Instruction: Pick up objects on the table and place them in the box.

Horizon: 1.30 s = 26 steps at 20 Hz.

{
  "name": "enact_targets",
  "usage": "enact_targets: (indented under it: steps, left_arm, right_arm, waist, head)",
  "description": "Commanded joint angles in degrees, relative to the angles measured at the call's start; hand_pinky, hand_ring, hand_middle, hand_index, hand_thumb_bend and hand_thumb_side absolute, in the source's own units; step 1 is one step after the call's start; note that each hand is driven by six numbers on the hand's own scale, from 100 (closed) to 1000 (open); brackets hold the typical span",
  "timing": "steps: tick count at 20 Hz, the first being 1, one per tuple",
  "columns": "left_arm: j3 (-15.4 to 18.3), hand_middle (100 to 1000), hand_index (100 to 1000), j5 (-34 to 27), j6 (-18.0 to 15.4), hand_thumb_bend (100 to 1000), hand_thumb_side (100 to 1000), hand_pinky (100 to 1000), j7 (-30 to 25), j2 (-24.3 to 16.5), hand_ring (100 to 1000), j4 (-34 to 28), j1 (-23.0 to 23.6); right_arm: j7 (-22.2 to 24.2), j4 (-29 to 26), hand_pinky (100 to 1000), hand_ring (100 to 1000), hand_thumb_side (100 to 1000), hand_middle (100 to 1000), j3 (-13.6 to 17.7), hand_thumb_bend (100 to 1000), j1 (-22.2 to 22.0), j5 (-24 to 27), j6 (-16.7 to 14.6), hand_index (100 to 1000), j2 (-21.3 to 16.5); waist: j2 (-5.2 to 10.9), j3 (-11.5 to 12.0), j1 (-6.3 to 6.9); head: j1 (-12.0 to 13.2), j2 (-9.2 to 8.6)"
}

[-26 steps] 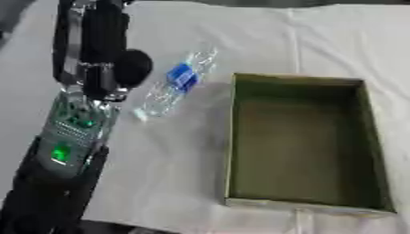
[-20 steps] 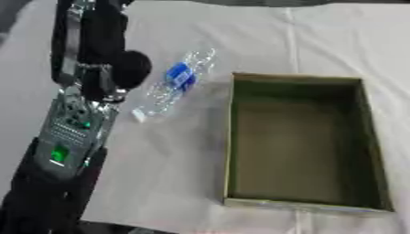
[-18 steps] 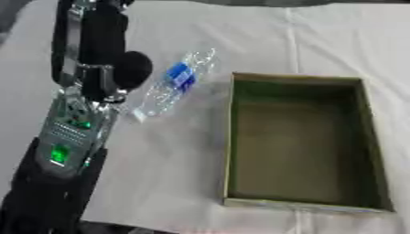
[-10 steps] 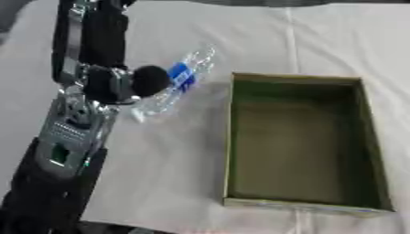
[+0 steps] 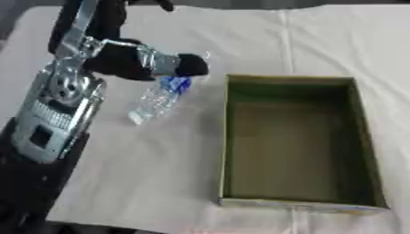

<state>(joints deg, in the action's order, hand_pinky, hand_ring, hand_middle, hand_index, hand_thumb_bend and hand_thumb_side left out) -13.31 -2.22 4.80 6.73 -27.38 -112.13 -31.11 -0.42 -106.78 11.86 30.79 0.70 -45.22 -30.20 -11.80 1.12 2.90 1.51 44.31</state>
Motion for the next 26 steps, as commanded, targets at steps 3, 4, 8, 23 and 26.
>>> enact_targets:
  steps: [3, 4, 8, 23, 26]
  left_arm:
    - [-1.44, 825, 841, -7.73, 7.64, 926, 249, 543, 0.86, -7.69, 690, 0.88, -2.97]
    - [-1.97, 827, 843, -9.14, 8.98, 919, 247, 546, 0.76, -9.12, 695, 1.19, -3.51]
    - [-4.94, 850, 875, -15.07, 14.0, 847, 238, 584, -1.01, -14.96, 745, 2.26, -6.05]
    - [-12.61, 839, 901, -29.18, 25.12, 959, 388, 600, -8.18, -26.35, 753, 6.87, -11.33]
    - [-13.63, 860, 916, -29.33, 25.72, 936, 428, 628, -10.31, -26.31, 764, 7.68, -12.21]
  right_arm:
    - [1.11, -0.45, 687, 768, 1000, 876, -0.08, 251, -0.06, 0.71, 0.41, 730, -0.95]
    - [1.33, -0.45, 687, 768, 1000, 876, -0.11, 252, -0.16, 0.83, 0.5, 730, -0.96]
    - [2.36, -0.41, 688, 768, 1000, 877, -0.36, 263, -0.42, 1.32, 0.74, 732, -1.03]
    - [5.19, -0.2, 690, 769, 1000, 883, -0.76, 294, -1.05, 2.95, 1.03, 739, -1.42]
    - [5.78, -0.1, 690, 769, 1000, 884, -0.9, 305, -1.14, 3.34, 1.01, 740, -1.41]
  waist:
    - [1.56, -0.12, 0.49]
    - [1.64, -0.11, 0.63]
    - [2.0, 0.08, 1.25]
    - [2.59, -0.14, 2.84]
    - [2.63, -0.3, 3.04]
  head:
    - [-0.99, -0.19]
    - [-1.13, -0.19]
    - [-1.57, -0.19]
    - [-2.14, -0.19]
    - [-2.33, -0.19]
